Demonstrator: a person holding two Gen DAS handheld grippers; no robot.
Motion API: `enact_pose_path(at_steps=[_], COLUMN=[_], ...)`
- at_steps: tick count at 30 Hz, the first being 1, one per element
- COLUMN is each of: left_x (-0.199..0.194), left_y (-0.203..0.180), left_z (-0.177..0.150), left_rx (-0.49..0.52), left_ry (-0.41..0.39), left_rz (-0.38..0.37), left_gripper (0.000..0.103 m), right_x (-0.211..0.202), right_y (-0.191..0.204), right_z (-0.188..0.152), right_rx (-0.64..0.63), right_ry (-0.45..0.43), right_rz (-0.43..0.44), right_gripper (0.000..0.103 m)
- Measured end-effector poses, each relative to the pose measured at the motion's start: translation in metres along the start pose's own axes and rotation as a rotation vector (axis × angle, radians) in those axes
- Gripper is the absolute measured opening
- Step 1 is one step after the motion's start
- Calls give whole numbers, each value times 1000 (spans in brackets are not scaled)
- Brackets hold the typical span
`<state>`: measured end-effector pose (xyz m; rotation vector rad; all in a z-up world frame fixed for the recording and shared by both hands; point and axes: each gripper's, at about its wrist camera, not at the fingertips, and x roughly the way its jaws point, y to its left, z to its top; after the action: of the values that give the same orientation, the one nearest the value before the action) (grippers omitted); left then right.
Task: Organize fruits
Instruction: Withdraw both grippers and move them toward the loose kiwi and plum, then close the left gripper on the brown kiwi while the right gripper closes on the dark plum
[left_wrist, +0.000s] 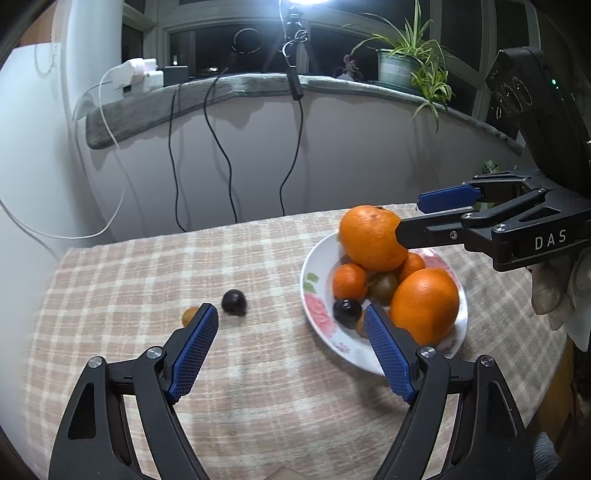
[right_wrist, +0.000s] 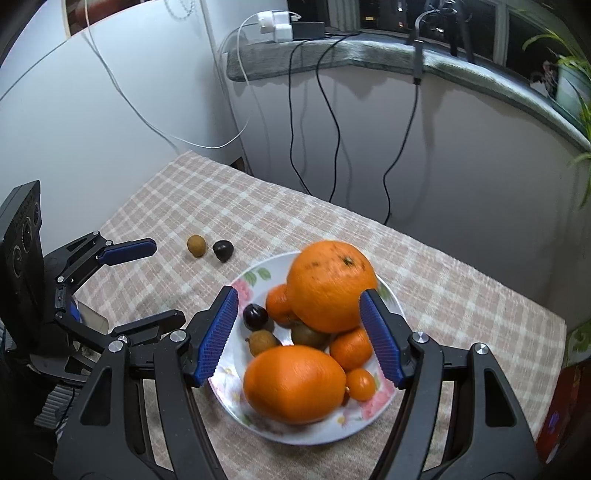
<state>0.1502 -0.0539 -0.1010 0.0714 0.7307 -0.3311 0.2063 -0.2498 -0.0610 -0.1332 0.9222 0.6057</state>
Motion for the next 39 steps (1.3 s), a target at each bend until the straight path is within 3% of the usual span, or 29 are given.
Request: enact_pose_path(at_steps=[7,15,28,33,37,39], left_x=[3,8,33,42,50,55], left_y=[26,59,91,94,97,98], left_z=[-5,-13,-22,-21,-20,-20], left_rx=[-31,-68,-131,-138,-149,-151], left_ry=[5,25,87,108,124,130], left_rz=[14,31,-26,-51,-65,-70], left_gripper=[81,80,54,45,40,39], right_x=[15,34,88,108,125,130], right_y=[14,30,55,58,63,63], right_z=[16,34,51,56,59,59], right_rx=[-35,-52,-48,-34,-38,-39], right_ry=[21,25,130,176,216,232], right_rz=[4,69,181,208,213,218], right_gripper=[71,71,71,60,59,49])
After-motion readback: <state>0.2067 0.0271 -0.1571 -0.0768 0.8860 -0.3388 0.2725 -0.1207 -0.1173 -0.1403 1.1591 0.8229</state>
